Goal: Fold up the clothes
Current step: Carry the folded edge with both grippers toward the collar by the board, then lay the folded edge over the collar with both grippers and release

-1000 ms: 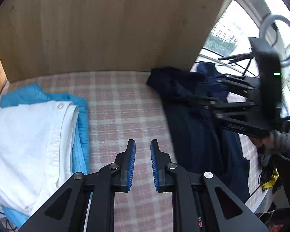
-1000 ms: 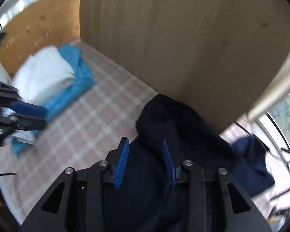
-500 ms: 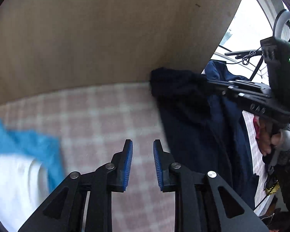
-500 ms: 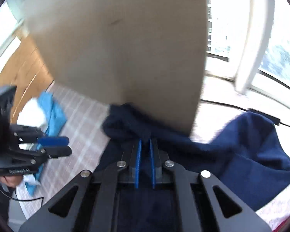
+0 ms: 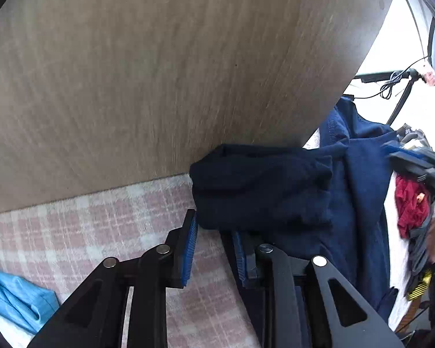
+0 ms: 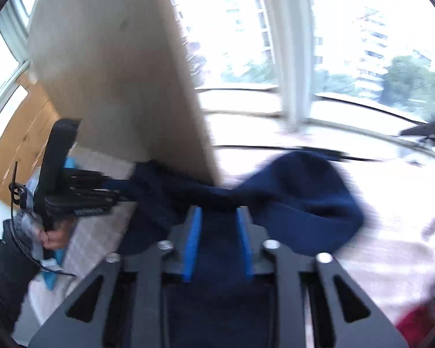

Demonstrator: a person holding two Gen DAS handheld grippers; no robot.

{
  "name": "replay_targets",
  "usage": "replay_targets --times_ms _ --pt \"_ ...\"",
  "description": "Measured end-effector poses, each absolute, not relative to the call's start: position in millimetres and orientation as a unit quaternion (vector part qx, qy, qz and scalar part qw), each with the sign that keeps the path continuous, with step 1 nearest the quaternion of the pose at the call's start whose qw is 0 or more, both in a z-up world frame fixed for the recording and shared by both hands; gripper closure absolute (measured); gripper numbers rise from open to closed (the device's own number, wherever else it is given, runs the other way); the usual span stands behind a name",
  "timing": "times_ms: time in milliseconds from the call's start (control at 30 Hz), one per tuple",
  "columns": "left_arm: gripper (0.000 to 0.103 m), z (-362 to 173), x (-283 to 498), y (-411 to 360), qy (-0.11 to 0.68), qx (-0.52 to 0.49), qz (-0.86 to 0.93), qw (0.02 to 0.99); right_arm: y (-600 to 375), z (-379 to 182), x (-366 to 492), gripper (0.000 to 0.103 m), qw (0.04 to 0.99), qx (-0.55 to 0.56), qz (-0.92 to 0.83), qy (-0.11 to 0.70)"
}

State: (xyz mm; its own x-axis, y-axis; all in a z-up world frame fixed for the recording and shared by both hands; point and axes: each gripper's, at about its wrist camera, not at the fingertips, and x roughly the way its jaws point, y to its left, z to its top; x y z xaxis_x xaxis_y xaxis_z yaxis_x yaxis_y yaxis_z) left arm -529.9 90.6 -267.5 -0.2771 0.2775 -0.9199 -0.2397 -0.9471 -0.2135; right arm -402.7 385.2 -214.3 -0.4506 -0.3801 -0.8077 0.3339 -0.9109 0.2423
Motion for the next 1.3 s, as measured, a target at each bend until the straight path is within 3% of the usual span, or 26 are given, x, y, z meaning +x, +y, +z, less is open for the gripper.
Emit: replay_targets --times_ms 167,333,533,667,867,1067,1167,1300 --pt "0.077 -266.2 -526.4 105.8 0.01 -0.577 0.801 0.16 442.3 -237.4 -394.8 0.074 0.14 0.503 -0.853 -0.022" --pt "0.077 -267.5 -524.8 111.0 0.018 -0.581 0.799 0.154 445.6 -263.0 -411.5 0.074 0.154 0.516 -0.842 -0.042" --pt "0.073 -262.1 -523.2 123.6 0.033 -0.58 0.799 0.158 472.6 -226.1 -378.1 0.07 0.192 0.473 -0.85 -0.131" --pt "0.073 -260.8 -522.4 130.0 0.042 -0.576 0.801 0.159 482.3 -239.1 -389.7 0.067 0.198 0.508 -0.816 -0.19" --pt "0.073 -260.4 -523.1 131.3 0.033 -0.58 0.798 0.16 453.1 -263.0 -421.8 0.066 0.197 0.524 -0.811 -0.172" --pt "0.073 -260.1 -520.4 131.8 0.033 -0.58 0.798 0.159 392.7 -218.1 -444.2 0.066 0.295 0.487 -0.807 -0.157" --pt "0.073 -256.8 -516.5 131.1 0.037 -0.576 0.799 0.166 399.1 -199.1 -432.2 0.066 0.265 0.457 -0.842 -0.109" --pt "0.072 -253.7 -510.3 126.1 0.048 -0.57 0.803 0.166 432.7 -229.4 -424.4 0.066 0.199 0.491 -0.845 -0.075"
